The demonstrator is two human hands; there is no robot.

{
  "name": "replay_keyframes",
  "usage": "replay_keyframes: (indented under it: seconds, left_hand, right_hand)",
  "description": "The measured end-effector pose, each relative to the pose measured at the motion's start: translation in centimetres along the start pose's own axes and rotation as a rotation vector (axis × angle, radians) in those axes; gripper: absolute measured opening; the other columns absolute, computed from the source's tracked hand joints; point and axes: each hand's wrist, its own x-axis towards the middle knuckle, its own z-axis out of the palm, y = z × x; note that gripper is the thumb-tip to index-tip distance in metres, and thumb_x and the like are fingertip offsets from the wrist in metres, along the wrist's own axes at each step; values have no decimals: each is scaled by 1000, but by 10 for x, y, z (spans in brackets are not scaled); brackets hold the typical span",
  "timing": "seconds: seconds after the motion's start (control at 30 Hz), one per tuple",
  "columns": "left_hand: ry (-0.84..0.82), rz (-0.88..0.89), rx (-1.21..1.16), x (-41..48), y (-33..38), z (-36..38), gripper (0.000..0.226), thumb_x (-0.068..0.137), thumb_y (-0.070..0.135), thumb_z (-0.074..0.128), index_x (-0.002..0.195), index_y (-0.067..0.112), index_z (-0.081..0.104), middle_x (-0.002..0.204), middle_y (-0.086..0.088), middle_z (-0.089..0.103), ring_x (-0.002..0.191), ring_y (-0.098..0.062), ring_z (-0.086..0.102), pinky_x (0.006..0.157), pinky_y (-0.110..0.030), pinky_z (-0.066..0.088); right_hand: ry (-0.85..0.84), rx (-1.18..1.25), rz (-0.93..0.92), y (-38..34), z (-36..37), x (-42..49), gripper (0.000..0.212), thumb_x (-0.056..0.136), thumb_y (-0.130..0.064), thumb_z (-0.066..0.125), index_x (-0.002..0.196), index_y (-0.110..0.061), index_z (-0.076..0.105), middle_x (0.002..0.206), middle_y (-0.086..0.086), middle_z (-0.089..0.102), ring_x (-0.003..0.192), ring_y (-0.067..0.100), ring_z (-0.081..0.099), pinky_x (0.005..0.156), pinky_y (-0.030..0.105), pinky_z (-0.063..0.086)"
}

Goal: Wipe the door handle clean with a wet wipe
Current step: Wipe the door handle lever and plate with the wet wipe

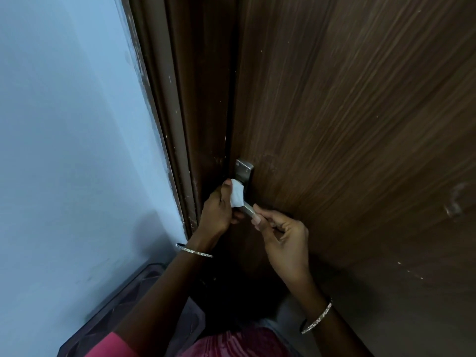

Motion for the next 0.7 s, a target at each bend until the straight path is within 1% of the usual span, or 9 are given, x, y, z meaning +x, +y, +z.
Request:
replay_keyframes:
  seconds: [0.1, 0.17, 0.3, 0.37, 0.43, 0.5, 0.6, 0.67, 0.7]
  left_hand:
    - [-13, 29, 26, -8, -7, 0, 48, 101, 55, 30, 123, 21, 56, 92, -11, 72, 68, -18, 73, 60, -31, 59]
    - [-10, 33, 20, -10, -8, 0, 46, 101, 56, 31, 123, 22, 54, 92, -10, 73, 68, -17, 73, 60, -31, 59]
    - [-36, 15, -6, -5, -3, -2, 44, 102, 50, 35, 119, 16, 57, 88, -13, 72, 68, -20, 72, 57, -30, 58]
    - [-77, 16, 21, 2, 3, -6, 46, 102, 48, 38, 116, 10, 59, 90, -17, 72, 72, -23, 71, 61, -32, 58]
    - [-124, 21, 32, 8, 9, -8, 49, 101, 49, 41, 113, 6, 62, 96, -20, 71, 80, -27, 71, 67, -36, 59]
    - [-152, -8, 13, 10, 13, -10, 48, 99, 50, 45, 113, 8, 65, 102, -18, 72, 89, -27, 71, 66, -32, 60]
    - [-163, -52, -37, 10, 15, -12, 44, 97, 51, 49, 116, 15, 66, 108, -12, 72, 97, -24, 70, 66, -27, 58]
    - [-155, -68, -76, 8, 14, -11, 41, 97, 49, 50, 117, 17, 65, 109, -11, 71, 98, -24, 70, 68, -28, 59]
    - [-137, -71, -93, 6, 14, -10, 38, 97, 48, 50, 116, 18, 65, 107, -11, 71, 94, -22, 70, 68, -28, 59]
  right_hand:
    - [2, -14, 4, 0, 0, -1, 22, 94, -24, 70, 115, -25, 75, 106, -12, 79, 98, 4, 74, 88, 36, 61]
    - [5, -12, 0, 1, 0, 0, 22, 95, -23, 69, 116, -25, 75, 104, -12, 79, 97, 5, 75, 87, 36, 62]
    - [5, -5, 8, 2, 0, 0, 22, 95, -23, 69, 116, -24, 75, 102, -12, 79, 95, 6, 76, 86, 39, 62]
    - [14, -11, 5, 3, 1, -1, 22, 94, -26, 69, 116, -27, 74, 99, -12, 80, 93, 7, 76, 85, 40, 63]
    - [20, -15, -7, 4, 2, -1, 22, 94, -28, 68, 116, -30, 73, 98, -11, 80, 92, 7, 76, 84, 39, 63]
    - [25, -7, -6, 4, 2, -1, 22, 94, -26, 69, 115, -31, 74, 101, -10, 79, 94, 7, 76, 84, 39, 63]
    - [36, -13, 0, 4, 2, 0, 21, 94, -22, 70, 114, -28, 75, 100, -11, 80, 92, 7, 76, 83, 40, 63]
    - [34, -24, -5, 4, 1, 0, 21, 94, -22, 70, 114, -27, 75, 100, -11, 80, 92, 7, 76, 83, 41, 63]
    - [32, -23, -8, 4, 1, 0, 21, 94, -22, 70, 114, -27, 75, 101, -12, 79, 93, 6, 76, 84, 41, 63]
